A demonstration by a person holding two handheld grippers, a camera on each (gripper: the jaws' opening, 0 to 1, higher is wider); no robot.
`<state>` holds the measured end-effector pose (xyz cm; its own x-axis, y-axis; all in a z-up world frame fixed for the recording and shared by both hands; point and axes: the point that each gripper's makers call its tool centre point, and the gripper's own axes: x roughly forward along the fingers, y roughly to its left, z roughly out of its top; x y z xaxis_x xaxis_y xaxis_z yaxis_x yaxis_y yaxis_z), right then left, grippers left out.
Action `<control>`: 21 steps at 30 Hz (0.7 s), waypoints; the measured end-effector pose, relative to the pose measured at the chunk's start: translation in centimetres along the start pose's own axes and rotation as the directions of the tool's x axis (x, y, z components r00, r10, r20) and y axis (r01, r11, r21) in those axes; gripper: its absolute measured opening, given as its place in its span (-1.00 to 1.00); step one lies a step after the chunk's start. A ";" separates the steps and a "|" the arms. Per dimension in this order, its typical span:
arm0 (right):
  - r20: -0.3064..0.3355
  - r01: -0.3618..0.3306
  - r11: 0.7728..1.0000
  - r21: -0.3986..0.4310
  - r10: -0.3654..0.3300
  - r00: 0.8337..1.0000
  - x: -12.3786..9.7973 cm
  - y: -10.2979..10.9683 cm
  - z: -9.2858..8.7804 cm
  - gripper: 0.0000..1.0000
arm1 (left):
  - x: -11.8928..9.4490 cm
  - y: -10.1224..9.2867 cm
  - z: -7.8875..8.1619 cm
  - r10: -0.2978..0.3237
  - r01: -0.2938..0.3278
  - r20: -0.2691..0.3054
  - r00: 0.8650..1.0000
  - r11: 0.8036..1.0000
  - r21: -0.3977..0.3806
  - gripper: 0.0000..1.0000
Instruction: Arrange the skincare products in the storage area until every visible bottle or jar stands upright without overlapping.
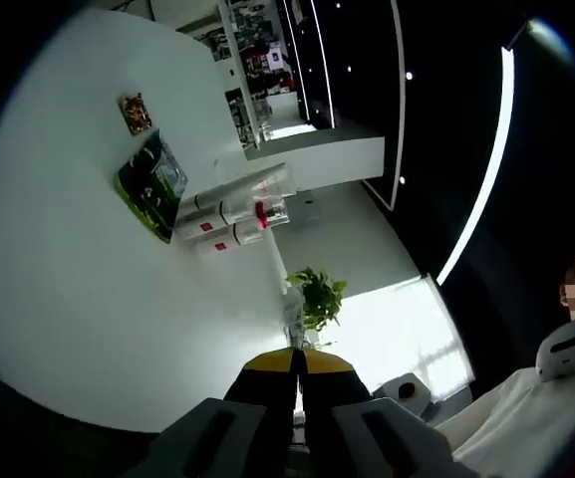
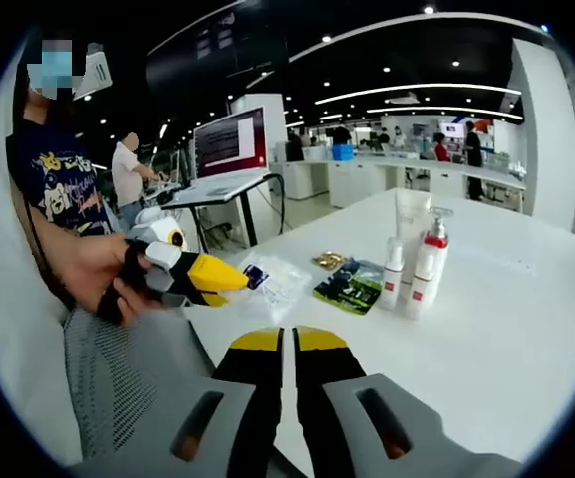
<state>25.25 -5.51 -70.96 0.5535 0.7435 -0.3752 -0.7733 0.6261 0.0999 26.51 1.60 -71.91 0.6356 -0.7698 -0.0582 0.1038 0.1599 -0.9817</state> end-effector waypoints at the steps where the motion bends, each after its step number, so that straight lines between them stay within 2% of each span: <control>1: 0.003 0.005 1.000 -0.011 -0.005 1.000 -0.1 0.1 0.0 -0.96 | -0.3 0.9 0.8 0.043 -0.043 -0.001 0.999 0.999 0.009 -0.98; 2: 0.001 0.003 1.000 -0.011 -0.003 1.000 -0.1 0.1 0.0 -0.96 | -0.4 1.5 1.5 0.075 -0.075 0.002 0.997 0.997 0.003 -0.98; 3: -0.033 -0.008 1.000 0.001 0.008 0.999 -0.1 0.2 -0.6 -0.97 | -0.7 2.1 2.4 0.108 -0.108 0.011 0.994 0.994 -0.008 -0.98; 7: -0.052 0.016 1.000 -0.006 -0.016 0.999 -0.2 -0.4 -0.8 -0.97 | -1.2 3.2 6.1 0.151 -0.152 0.057 0.987 0.988 0.014 -0.98; 9: -0.083 0.018 0.999 -0.036 -0.021 0.996 -0.4 -0.4 -1.5 -0.98 | -1.3 4.3 7.1 0.201 -0.202 0.045 0.979 0.979 0.034 -0.98; 11: -0.075 0.030 0.998 -0.054 -0.034 0.997 -0.6 -0.3 -2.0 -0.98 | -1.5 5.8 8.4 0.243 -0.245 0.038 0.969 0.969 0.044 -0.98; 14: -0.075 0.057 0.994 -0.096 -0.065 0.995 -0.2 -0.8 -1.9 -0.98 | -1.0 6.8 9.8 0.266 -0.267 0.043 0.963 0.963 0.036 -0.98; 16: -0.071 0.071 0.991 -0.116 -0.080 0.994 0.1 -0.9 -1.6 -0.98 | -0.5 7.5 10.9 0.285 -0.286 0.029 0.958 0.957 0.042 -0.98; 18: -0.074 0.072 0.989 -0.129 -0.081 0.994 -0.1 -0.9 -1.8 -0.98 | -0.2 8.5 11.6 0.319 -0.318 -0.004 0.948 0.946 0.062 -0.98; 21: -0.077 0.079 0.989 -0.128 -0.090 0.993 -0.1 -1.2 -1.9 -0.98 | 0.4 9.2 12.7 0.335 -0.333 -0.022 0.942 0.940 0.070 -0.98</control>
<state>25.50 -6.79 -72.73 0.5950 0.6641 -0.4528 -0.7602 0.6478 -0.0490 37.42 10.66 -78.65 0.6168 -0.6849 -0.3880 -0.0609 0.4499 -0.8910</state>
